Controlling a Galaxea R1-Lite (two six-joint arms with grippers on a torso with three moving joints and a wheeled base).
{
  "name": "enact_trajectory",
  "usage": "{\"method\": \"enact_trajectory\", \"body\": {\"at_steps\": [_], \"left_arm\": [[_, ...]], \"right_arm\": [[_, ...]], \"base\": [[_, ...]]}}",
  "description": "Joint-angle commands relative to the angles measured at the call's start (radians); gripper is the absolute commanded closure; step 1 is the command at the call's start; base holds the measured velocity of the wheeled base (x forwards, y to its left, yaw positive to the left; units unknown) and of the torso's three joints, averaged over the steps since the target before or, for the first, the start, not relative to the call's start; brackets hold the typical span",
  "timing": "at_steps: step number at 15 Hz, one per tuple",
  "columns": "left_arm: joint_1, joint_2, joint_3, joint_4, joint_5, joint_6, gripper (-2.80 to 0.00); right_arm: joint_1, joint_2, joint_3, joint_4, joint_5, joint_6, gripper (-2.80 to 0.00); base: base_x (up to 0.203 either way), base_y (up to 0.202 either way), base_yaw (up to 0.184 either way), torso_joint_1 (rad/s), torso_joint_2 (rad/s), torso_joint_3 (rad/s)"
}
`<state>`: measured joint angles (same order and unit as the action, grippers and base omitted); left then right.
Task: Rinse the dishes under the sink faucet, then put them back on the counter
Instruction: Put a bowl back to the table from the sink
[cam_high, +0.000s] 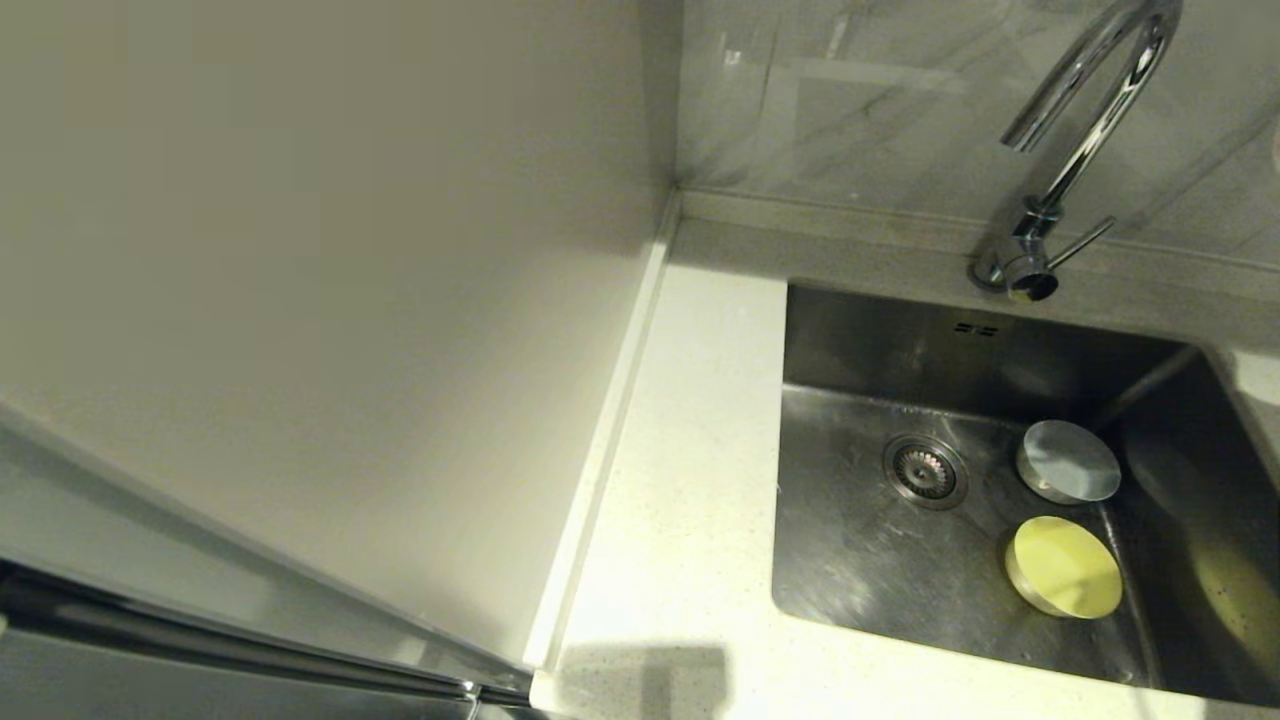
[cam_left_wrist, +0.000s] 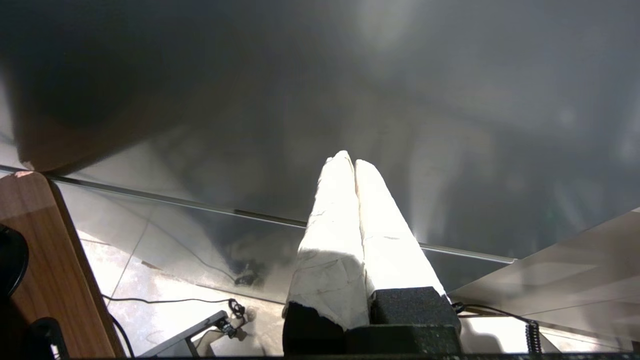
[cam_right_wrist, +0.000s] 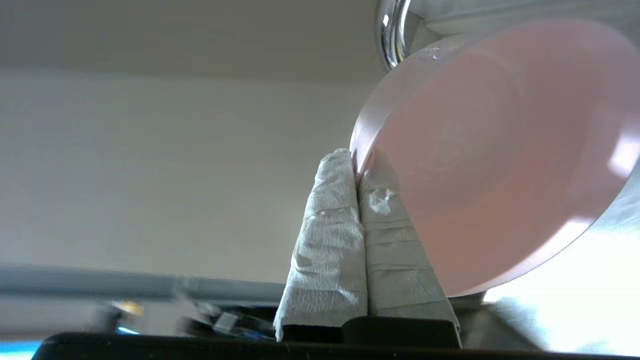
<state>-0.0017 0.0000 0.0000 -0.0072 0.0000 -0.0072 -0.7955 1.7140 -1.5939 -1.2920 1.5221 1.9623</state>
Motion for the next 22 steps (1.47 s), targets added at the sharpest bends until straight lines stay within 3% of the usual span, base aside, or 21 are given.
{"method": "enact_trajectory", "body": {"at_steps": [1, 2, 4, 6, 9, 11, 13, 16, 17, 18, 19, 20, 22], "left_arm": [[0.0, 0.0, 0.003, 0.0, 0.0, 0.0, 0.0], [0.0, 0.0, 0.003, 0.0, 0.0, 0.0, 0.0], [0.0, 0.0, 0.003, 0.0, 0.0, 0.0, 0.0], [0.0, 0.0, 0.003, 0.0, 0.0, 0.0, 0.0], [0.0, 0.0, 0.003, 0.0, 0.0, 0.0, 0.0], [0.0, 0.0, 0.003, 0.0, 0.0, 0.0, 0.0], [0.0, 0.0, 0.003, 0.0, 0.0, 0.0, 0.0], [0.0, 0.0, 0.003, 0.0, 0.0, 0.0, 0.0], [0.0, 0.0, 0.003, 0.0, 0.0, 0.0, 0.0], [0.0, 0.0, 0.003, 0.0, 0.0, 0.0, 0.0], [0.0, 0.0, 0.003, 0.0, 0.0, 0.0, 0.0], [0.0, 0.0, 0.003, 0.0, 0.0, 0.0, 0.0], [0.0, 0.0, 0.002, 0.0, 0.0, 0.0, 0.0]], "right_arm": [[-0.001, -0.032, -0.082, 0.941, 0.008, 0.012, 0.0], [-0.001, -0.061, -0.106, 1.093, 0.008, 0.012, 0.0], [-0.001, -0.116, -0.15, 1.154, 0.008, 0.013, 0.0], [-0.003, -0.151, -0.153, 0.998, 0.008, 0.009, 0.0], [-0.002, -0.192, -0.033, 0.534, 0.008, -0.04, 0.0], [0.005, -0.202, -0.024, 0.41, 0.008, -0.057, 0.0], [0.008, -0.204, -0.062, 0.607, 0.008, -0.062, 0.0], [0.01, -0.193, -0.207, 1.34, 0.008, -0.11, 0.0], [0.011, -0.201, -0.232, 1.508, 0.008, -0.178, 0.0], [0.012, -0.218, -0.223, 1.592, 0.008, -0.318, 0.0], [0.015, -0.242, -0.193, 1.596, 0.008, -0.474, 0.0], [0.035, -0.267, -0.166, 1.565, 0.008, -0.569, 0.0], [0.066, -0.276, -0.191, 1.506, 0.008, -0.583, 0.0]], "base": [[0.0, 0.0, 0.0, 0.0, 0.0, 0.0], [0.0, 0.0, 0.0, 0.0, 0.0, 0.0], [0.0, 0.0, 0.0, 0.0, 0.0, 0.0], [0.0, 0.0, 0.0, 0.0, 0.0, 0.0], [0.0, 0.0, 0.0, 0.0, 0.0, 0.0], [0.0, 0.0, 0.0, 0.0, 0.0, 0.0], [0.0, 0.0, 0.0, 0.0, 0.0, 0.0], [0.0, 0.0, 0.0, 0.0, 0.0, 0.0], [0.0, 0.0, 0.0, 0.0, 0.0, 0.0], [0.0, 0.0, 0.0, 0.0, 0.0, 0.0], [0.0, 0.0, 0.0, 0.0, 0.0, 0.0], [0.0, 0.0, 0.0, 0.0, 0.0, 0.0], [0.0, 0.0, 0.0, 0.0, 0.0, 0.0]]}}
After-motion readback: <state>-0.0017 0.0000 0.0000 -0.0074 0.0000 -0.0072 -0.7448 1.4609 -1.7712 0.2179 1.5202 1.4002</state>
